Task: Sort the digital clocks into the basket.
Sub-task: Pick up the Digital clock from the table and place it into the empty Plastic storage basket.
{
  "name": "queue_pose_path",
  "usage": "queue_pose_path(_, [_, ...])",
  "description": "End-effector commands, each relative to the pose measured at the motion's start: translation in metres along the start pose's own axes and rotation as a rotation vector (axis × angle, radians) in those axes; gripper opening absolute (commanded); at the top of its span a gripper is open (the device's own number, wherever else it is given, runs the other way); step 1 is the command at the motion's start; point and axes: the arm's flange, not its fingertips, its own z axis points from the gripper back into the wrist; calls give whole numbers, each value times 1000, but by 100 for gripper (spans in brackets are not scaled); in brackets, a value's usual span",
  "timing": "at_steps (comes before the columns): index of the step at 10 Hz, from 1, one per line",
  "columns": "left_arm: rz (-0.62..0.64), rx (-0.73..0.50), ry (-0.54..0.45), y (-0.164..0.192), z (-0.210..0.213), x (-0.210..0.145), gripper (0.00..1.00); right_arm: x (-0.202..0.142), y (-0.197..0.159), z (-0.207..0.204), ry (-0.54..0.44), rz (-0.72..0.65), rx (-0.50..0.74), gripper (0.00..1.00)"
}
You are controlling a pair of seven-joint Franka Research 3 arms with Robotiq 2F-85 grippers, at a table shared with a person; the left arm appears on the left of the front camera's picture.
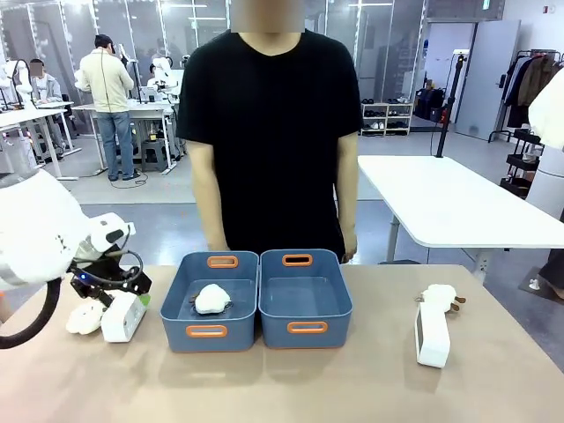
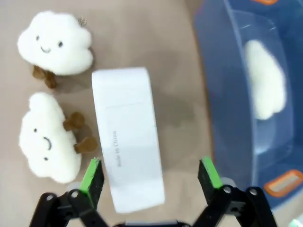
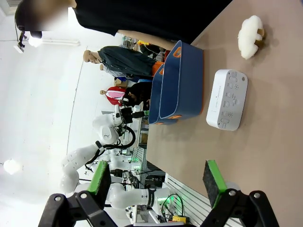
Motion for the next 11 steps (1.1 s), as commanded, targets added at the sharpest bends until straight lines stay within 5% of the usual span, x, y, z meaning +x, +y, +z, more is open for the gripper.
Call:
queue_pose_path(1, [2,127,-20,-8,-9,-8,100,0,2,0,0,3,5,100])
queue_pose_path(4, [0,94,44,-13,-25,-20,100,0,2,0,0,3,5,100])
queue_pose_path(7, [26,95,4,-13,-21,-14,10,0,2,0,0,3,5,100])
queue_pose_path(8, [19,110,-8,-13,-23,-15,0,0,2,0,0,3,5,100])
queue_pose_path(11, [36,115,-7,-12,-23,-17,4,0,2,0,0,3,5,100])
